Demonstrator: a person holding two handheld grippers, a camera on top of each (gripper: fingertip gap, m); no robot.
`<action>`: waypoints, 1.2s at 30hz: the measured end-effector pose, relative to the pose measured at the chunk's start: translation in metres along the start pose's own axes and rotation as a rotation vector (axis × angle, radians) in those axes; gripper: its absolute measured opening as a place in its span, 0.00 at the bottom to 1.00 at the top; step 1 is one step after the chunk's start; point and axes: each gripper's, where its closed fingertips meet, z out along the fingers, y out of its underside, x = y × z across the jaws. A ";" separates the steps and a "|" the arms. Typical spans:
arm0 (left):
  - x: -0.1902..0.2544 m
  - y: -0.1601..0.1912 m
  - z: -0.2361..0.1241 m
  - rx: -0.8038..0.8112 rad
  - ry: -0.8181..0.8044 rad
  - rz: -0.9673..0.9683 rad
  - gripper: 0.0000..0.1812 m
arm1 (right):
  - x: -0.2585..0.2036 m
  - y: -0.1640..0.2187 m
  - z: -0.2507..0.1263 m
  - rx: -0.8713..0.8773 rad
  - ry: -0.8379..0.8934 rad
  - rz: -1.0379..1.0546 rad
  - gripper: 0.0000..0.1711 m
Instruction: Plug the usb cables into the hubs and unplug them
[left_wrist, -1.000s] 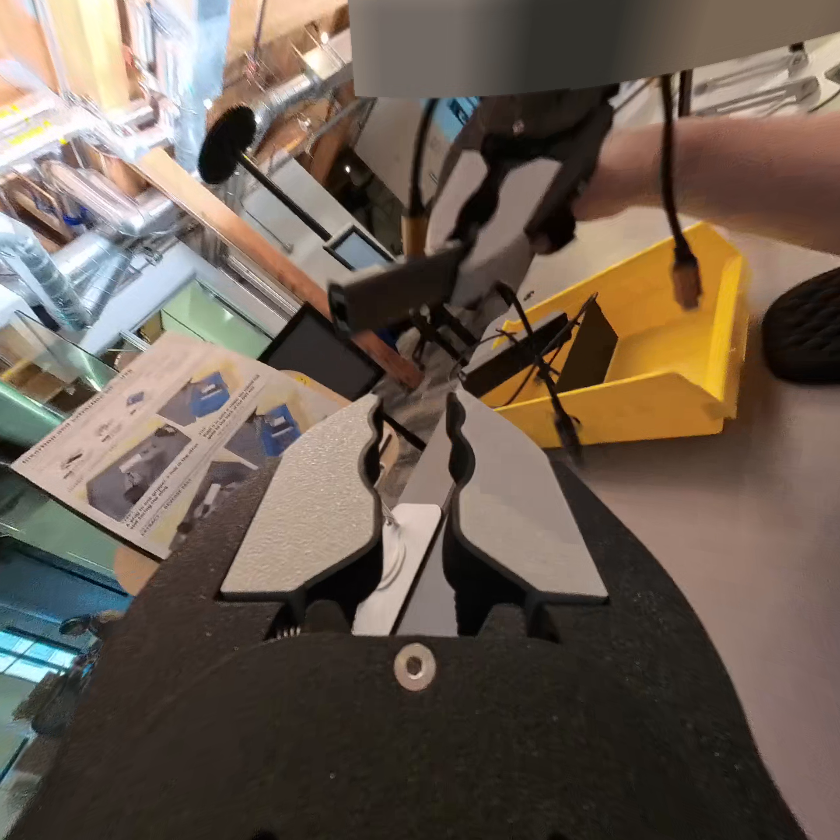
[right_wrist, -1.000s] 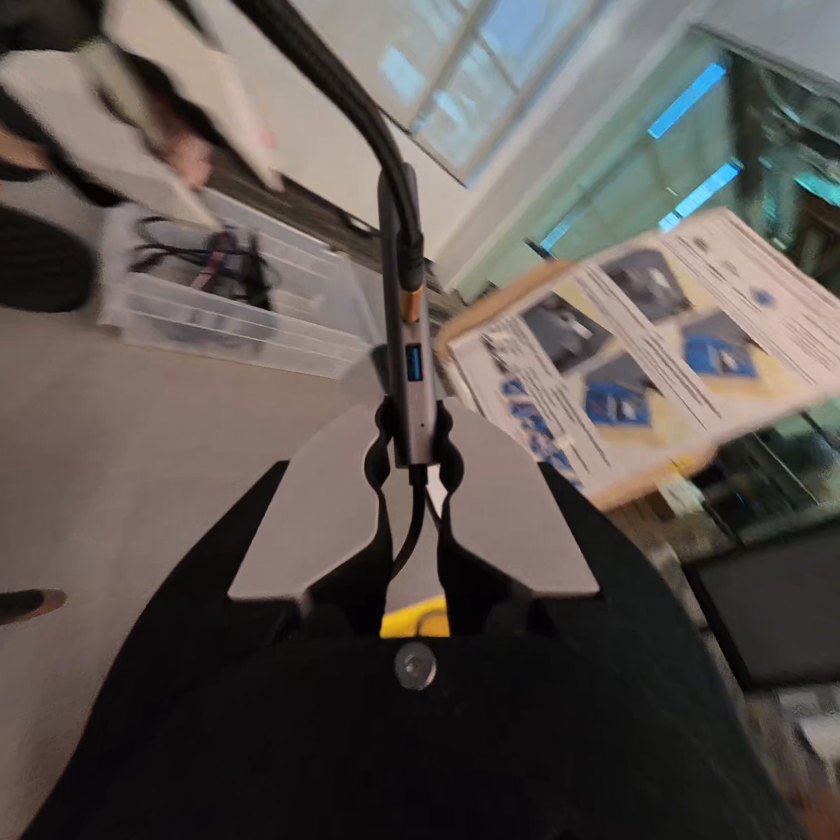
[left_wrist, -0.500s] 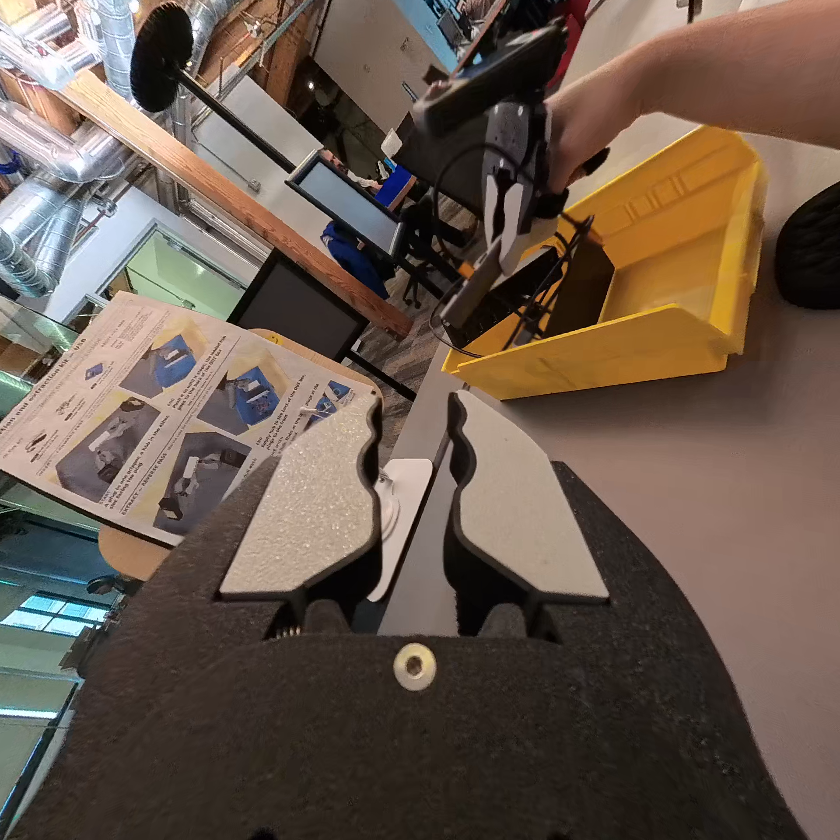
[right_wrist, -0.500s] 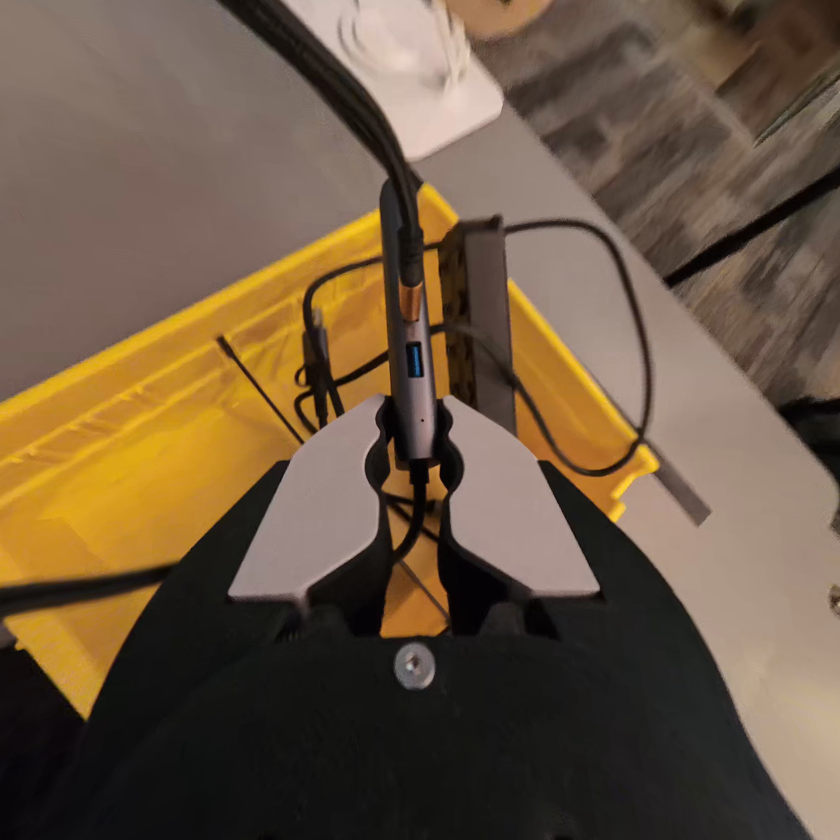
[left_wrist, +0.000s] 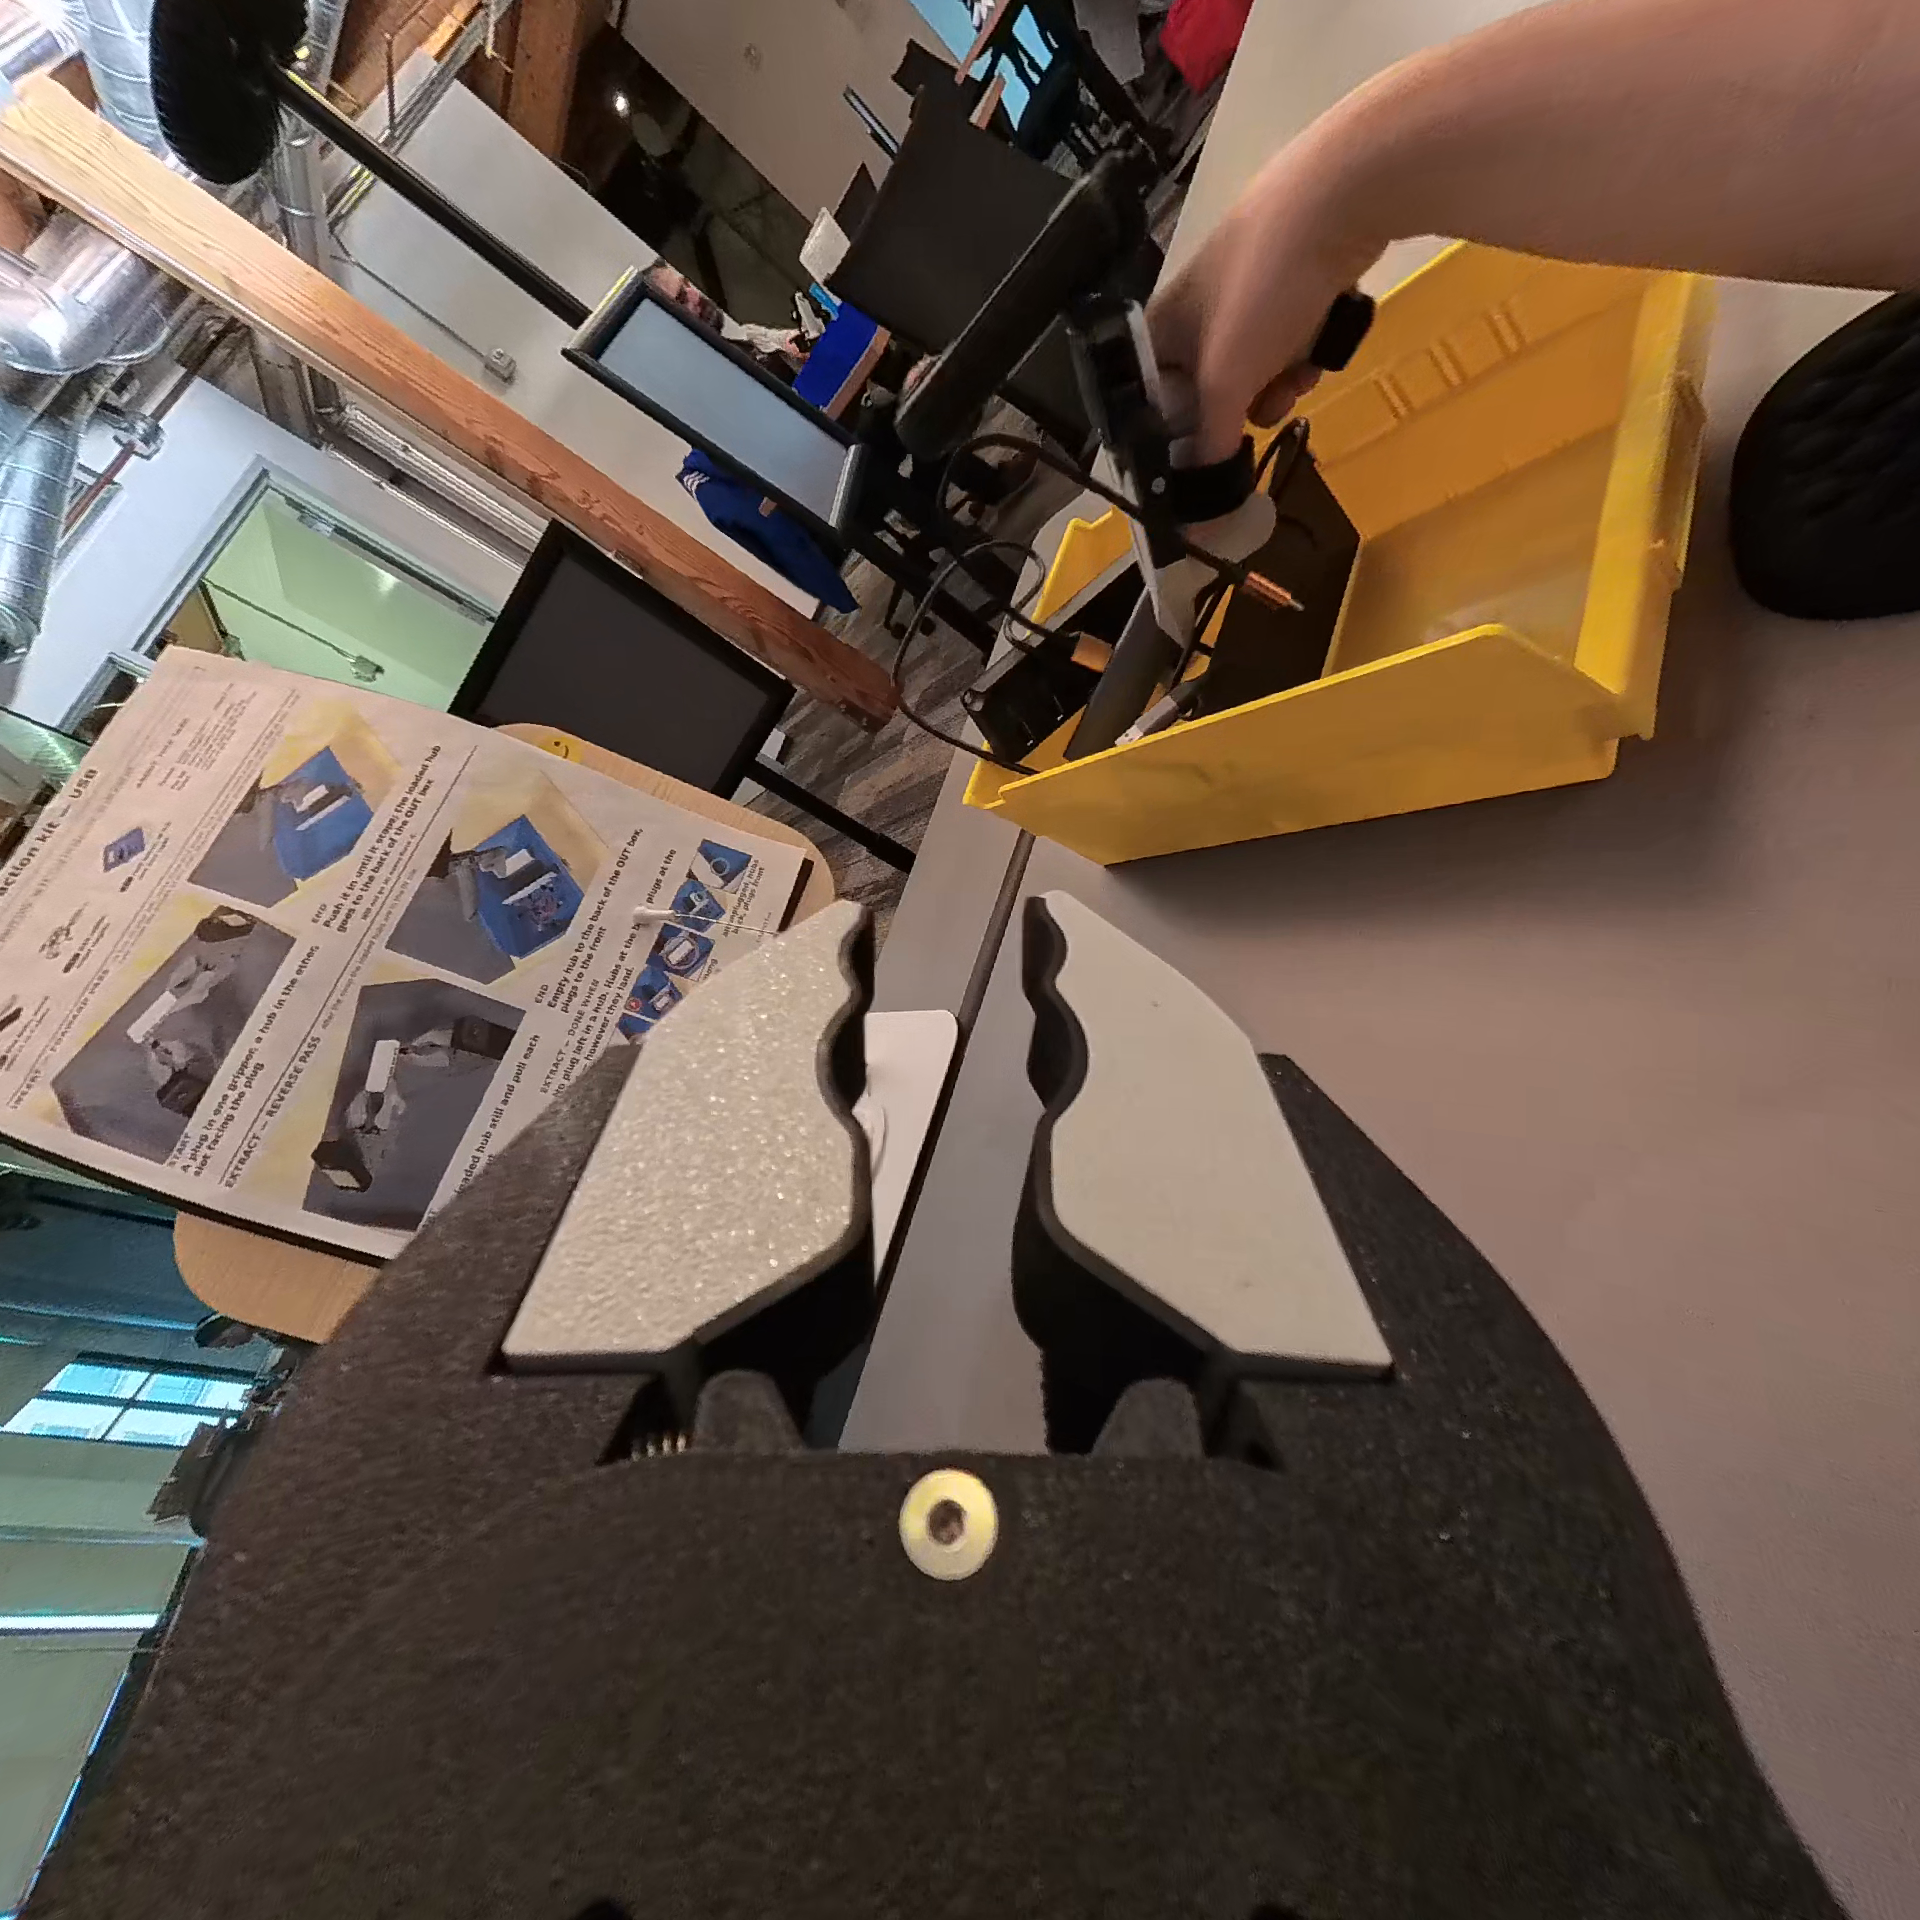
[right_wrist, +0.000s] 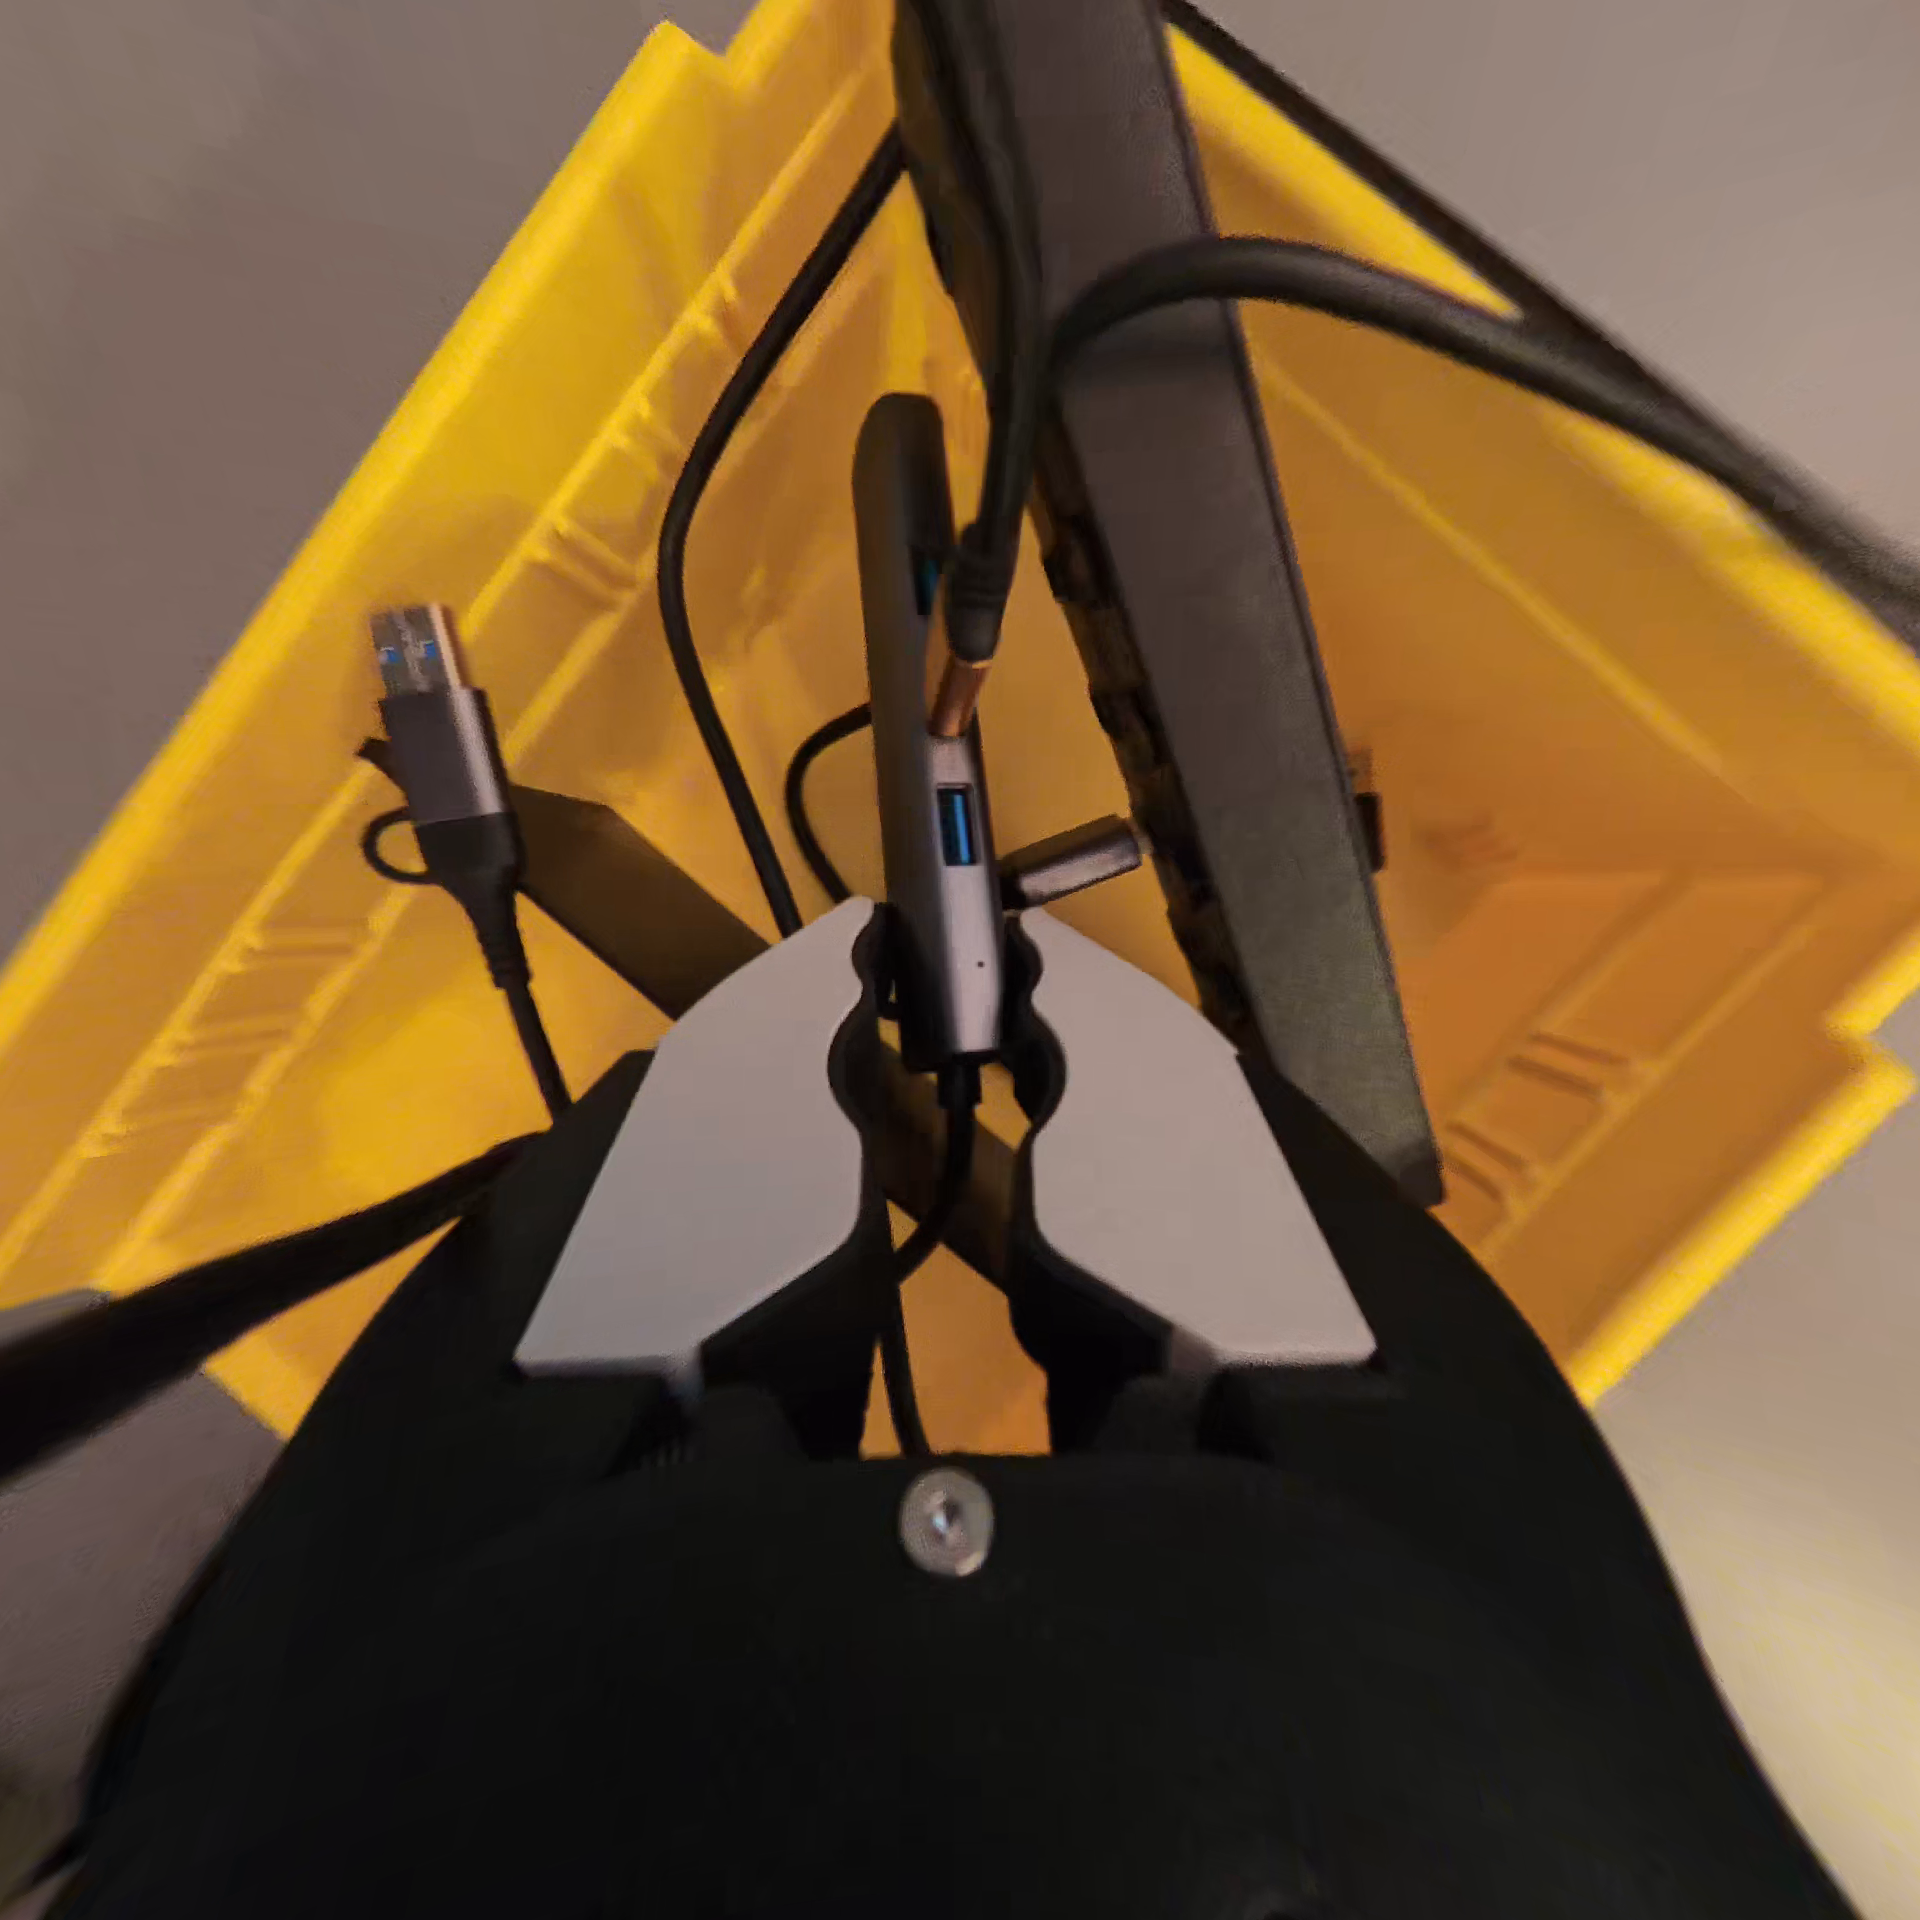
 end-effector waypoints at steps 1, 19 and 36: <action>0.001 0.001 0.000 -0.005 0.005 0.001 0.15 | 0.005 -0.002 -0.002 0.001 0.044 -0.051 0.16; 0.005 0.007 0.002 -0.053 0.007 0.055 0.14 | 0.023 0.024 -0.025 -0.024 0.119 -0.144 0.18; 0.006 0.012 0.005 -0.081 0.001 0.077 0.14 | -0.030 0.090 -0.079 -0.127 -0.162 0.188 0.10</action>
